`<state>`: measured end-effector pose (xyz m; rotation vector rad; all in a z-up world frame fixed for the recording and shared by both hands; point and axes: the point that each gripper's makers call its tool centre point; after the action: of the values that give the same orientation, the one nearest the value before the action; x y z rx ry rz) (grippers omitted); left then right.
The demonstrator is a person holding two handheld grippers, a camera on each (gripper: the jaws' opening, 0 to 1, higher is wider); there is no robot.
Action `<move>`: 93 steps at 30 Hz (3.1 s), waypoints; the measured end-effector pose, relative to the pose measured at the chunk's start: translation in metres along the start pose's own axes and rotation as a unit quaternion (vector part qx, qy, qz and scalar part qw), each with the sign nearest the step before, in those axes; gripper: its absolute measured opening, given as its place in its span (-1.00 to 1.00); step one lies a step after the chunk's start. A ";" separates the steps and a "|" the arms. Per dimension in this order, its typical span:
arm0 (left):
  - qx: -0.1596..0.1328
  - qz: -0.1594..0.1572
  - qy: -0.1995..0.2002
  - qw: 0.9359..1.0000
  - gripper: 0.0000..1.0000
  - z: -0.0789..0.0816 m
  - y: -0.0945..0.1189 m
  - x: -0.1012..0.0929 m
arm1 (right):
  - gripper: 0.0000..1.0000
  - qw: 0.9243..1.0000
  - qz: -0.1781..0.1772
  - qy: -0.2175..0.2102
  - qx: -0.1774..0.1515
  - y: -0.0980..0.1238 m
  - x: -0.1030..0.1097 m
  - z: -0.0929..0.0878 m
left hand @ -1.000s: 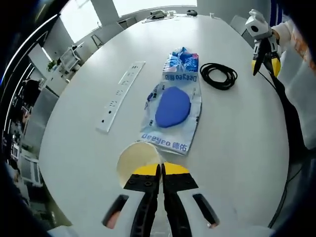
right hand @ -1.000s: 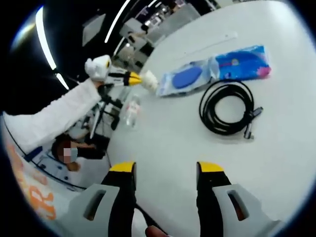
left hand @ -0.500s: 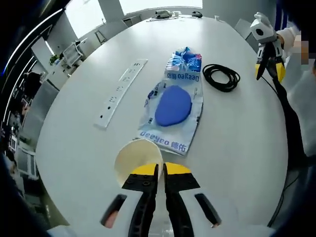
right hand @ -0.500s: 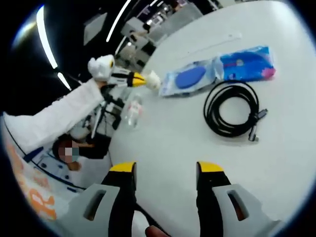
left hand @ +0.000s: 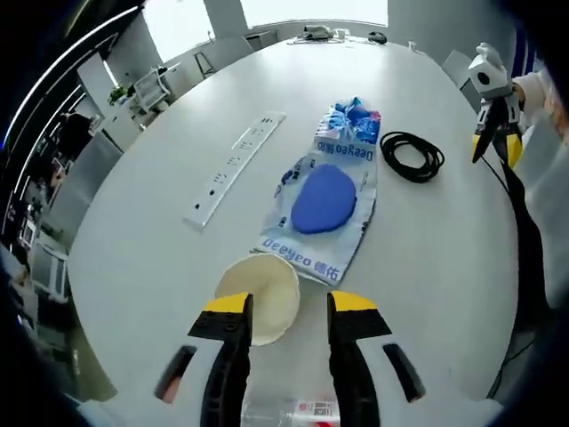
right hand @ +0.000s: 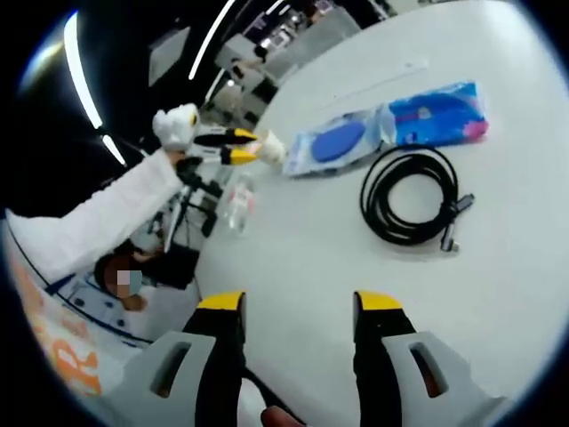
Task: Arrange the tabletop items into an orderly group along one side of the table until the central work area is clear of visible clutter.
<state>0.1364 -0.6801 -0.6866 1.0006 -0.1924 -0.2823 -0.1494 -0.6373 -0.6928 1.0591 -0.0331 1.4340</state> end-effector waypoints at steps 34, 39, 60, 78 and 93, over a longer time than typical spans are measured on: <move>-0.047 0.078 0.169 0.981 0.58 -0.038 0.046 -0.037 | -0.04 1.000 0.013 -0.007 -0.014 0.010 0.017 -0.017; -0.048 0.086 0.180 0.979 0.58 -0.046 0.051 -0.036 | -0.04 1.000 0.012 -0.004 -0.014 0.011 0.017 -0.018; -0.075 0.123 0.273 0.951 0.53 -0.085 0.071 -0.021 | -0.06 0.999 0.005 -0.029 -0.015 0.014 0.016 -0.023; -0.081 0.142 0.377 0.912 0.50 -0.116 0.068 -0.015 | -0.08 0.998 0.000 -0.053 -0.018 0.015 0.012 -0.026; -0.092 0.162 0.511 0.839 0.39 -0.136 0.051 0.001 | -0.09 0.997 -0.002 -0.075 -0.027 0.015 0.007 -0.024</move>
<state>0.1835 -0.5460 -0.7151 0.7933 0.6334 0.5544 -0.1737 -0.6207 -0.6938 1.1209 -0.1769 1.3407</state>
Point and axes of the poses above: the point that each gripper's makers call its tool centre point, and the gripper's own axes: y roughly backward along the fingers, x roughly to its left, z roughly out of its top, and after that the axes turned 13 degrees about y, right-handed
